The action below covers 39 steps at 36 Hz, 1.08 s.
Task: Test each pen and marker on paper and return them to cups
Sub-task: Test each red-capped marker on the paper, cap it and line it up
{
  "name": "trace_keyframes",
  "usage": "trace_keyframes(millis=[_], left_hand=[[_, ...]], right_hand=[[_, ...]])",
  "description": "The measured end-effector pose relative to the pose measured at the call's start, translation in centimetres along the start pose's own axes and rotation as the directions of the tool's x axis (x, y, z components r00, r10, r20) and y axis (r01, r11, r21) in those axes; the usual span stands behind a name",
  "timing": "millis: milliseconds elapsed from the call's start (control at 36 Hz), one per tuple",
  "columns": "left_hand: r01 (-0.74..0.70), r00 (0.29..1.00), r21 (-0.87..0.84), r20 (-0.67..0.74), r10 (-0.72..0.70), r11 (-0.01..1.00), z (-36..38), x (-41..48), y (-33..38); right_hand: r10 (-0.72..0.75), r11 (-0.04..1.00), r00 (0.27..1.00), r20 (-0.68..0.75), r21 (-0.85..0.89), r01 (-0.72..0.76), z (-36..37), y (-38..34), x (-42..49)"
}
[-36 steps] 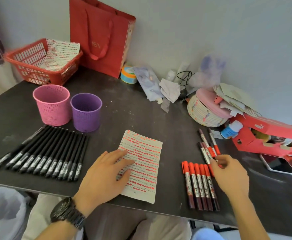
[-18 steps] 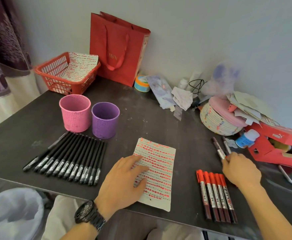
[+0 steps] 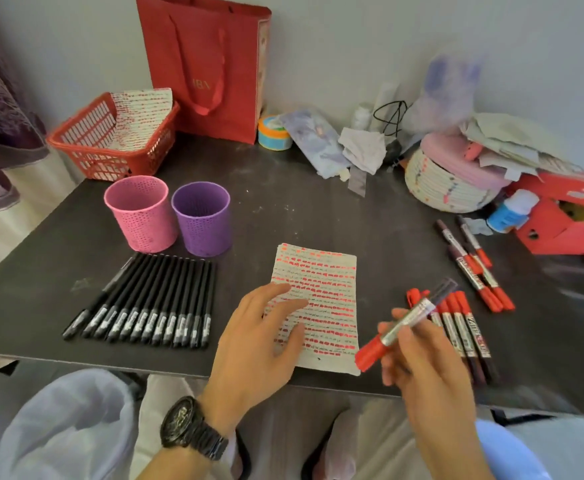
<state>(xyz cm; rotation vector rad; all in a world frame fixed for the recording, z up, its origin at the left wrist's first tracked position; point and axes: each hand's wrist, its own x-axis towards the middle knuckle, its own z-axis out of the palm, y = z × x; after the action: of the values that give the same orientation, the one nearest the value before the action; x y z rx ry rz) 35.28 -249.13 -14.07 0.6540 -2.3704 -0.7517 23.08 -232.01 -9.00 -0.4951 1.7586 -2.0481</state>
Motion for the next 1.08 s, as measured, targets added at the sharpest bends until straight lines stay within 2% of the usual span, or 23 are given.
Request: trace_keyframes(millis=[56, 139, 194, 278, 333, 417, 528, 694, 833, 917, 1000, 1028, 1056, 1083], left_hand=[[0.001, 0.998, -0.075, -0.056, -0.005, 0.997, -0.2, -1.9, 1.1], [0.002, 0.997, -0.220, -0.069, -0.018, 0.975, -0.6, -5.2, 3.4], [0.087, 0.996, -0.312, 0.030, -0.082, 0.946, -0.7, -7.0, 4.7], [0.237, 0.953, -0.229, 0.242, -0.181, 0.944, 0.2, -9.0, 5.6], [0.277, 0.922, -0.171, 0.326, -0.212, 0.945, 1.2, -9.9, 5.6], [0.304, 0.902, -0.071, 0.343, -0.263, 0.950, 2.4, -10.6, 5.2], [0.323, 0.885, 0.067, 0.333, -0.327, 0.944, 4.2, -11.0, 5.0], [0.429, 0.840, 0.018, 0.360, -0.406, 0.903, 5.4, -11.3, 6.1], [0.303, 0.880, 0.021, 0.377, -0.289, 0.953, 5.3, -12.3, 6.6], [0.264, 0.875, -0.039, 0.429, -0.223, 0.964, 5.1, -12.1, 7.2], [0.378, 0.808, -0.162, 0.537, -0.240, 0.911, 4.4, -11.9, 7.1], [0.484, 0.757, -0.181, 0.578, -0.306, 0.856, 4.0, -11.9, 6.6], [0.539, 0.738, -0.158, 0.561, -0.375, 0.827, 3.7, -12.1, 6.0], [0.633, 0.684, -0.116, 0.547, -0.482, 0.765, 3.4, -12.5, 5.0]], right_hand=[[0.129, 0.978, 0.991, -0.019, 0.165, -0.124, 0.5, 1.1, -2.0], [0.281, 0.917, 0.960, 0.011, 0.293, -0.272, 0.9, 2.3, -5.0], [0.350, 0.876, 0.937, 0.015, 0.350, -0.333, 1.0, 3.0, -6.9], [0.431, 0.830, 0.902, 0.016, 0.386, -0.403, 1.0, 4.2, -9.0], [0.457, 0.827, 0.890, -0.007, 0.372, -0.421, 0.9, 4.9, -9.8], [0.481, 0.814, 0.873, -0.082, 0.411, -0.410, 0.5, 5.5, -10.3], [0.550, 0.694, 0.828, -0.110, 0.612, -0.380, 0.4, 5.6, -9.7], [0.677, 0.515, 0.724, -0.133, 0.788, -0.337, 1.1, 6.0, -8.0], [0.733, 0.520, 0.660, -0.167, 0.763, -0.384, 0.3, 5.6, -7.4], [0.688, 0.548, 0.718, -0.105, 0.723, -0.420, -0.3, 5.1, -7.5], [0.557, 0.610, 0.829, 0.039, 0.659, -0.441, -2.0, 3.6, -6.9], [0.491, 0.650, 0.868, 0.076, 0.631, -0.423, -3.1, 2.7, -6.3], [0.426, 0.695, 0.900, 0.092, 0.604, -0.390, -4.3, 1.7, -5.6], [0.372, 0.732, 0.925, 0.080, 0.587, -0.345, -5.5, 0.7, -4.9]])
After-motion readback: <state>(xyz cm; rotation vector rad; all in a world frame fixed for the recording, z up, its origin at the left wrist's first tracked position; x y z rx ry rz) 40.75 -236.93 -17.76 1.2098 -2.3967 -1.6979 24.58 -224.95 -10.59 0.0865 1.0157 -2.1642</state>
